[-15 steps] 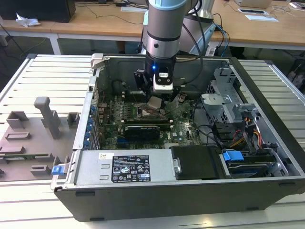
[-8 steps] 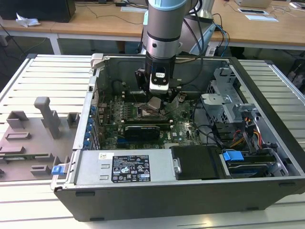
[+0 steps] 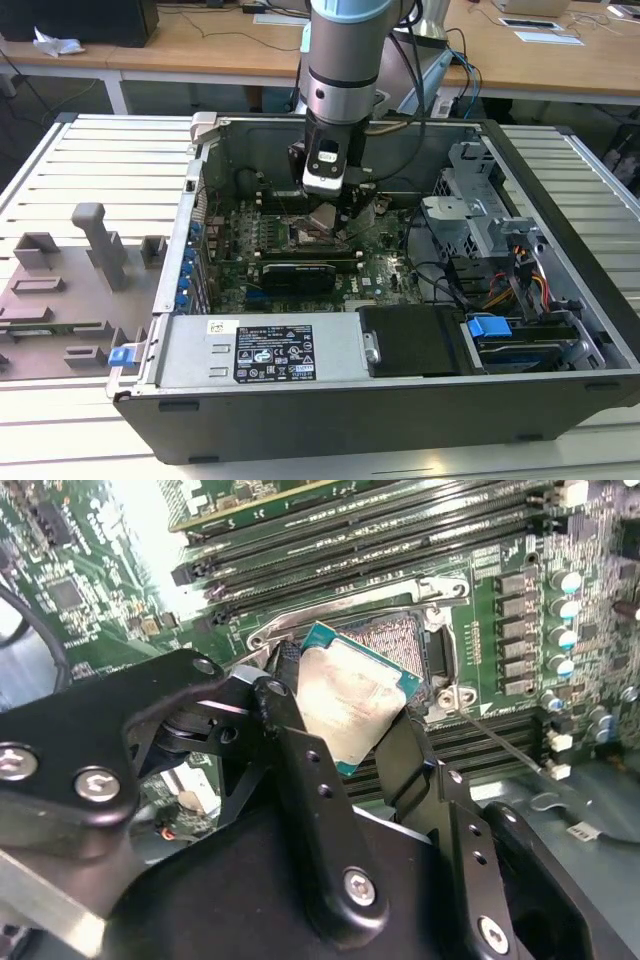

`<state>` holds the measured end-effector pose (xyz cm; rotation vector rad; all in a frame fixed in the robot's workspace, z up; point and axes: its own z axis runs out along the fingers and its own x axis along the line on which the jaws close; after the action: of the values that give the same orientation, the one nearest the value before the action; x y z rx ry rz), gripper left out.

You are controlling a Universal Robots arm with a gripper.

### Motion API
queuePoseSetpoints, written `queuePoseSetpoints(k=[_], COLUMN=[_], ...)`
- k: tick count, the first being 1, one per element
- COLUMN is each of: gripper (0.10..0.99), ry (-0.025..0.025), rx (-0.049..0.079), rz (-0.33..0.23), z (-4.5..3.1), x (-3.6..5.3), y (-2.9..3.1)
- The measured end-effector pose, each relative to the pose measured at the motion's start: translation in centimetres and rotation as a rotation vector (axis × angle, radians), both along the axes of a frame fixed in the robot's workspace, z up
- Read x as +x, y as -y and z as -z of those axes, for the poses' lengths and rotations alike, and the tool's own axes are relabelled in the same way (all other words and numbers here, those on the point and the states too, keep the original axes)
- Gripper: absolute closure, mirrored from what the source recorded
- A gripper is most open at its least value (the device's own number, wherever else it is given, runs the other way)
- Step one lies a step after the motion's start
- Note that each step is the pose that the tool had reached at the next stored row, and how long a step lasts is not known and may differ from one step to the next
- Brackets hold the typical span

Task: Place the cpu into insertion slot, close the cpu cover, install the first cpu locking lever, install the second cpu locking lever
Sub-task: 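Place the cpu into insertion slot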

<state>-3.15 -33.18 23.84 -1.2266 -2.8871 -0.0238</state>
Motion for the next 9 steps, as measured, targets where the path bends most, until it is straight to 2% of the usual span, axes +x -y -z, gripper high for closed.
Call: queuePoseSetpoints(k=[9], gripper=[0.541], ry=[0.0000], rx=[-0.002], rz=[0.161], z=[0.08], x=[0.00], y=[0.00])
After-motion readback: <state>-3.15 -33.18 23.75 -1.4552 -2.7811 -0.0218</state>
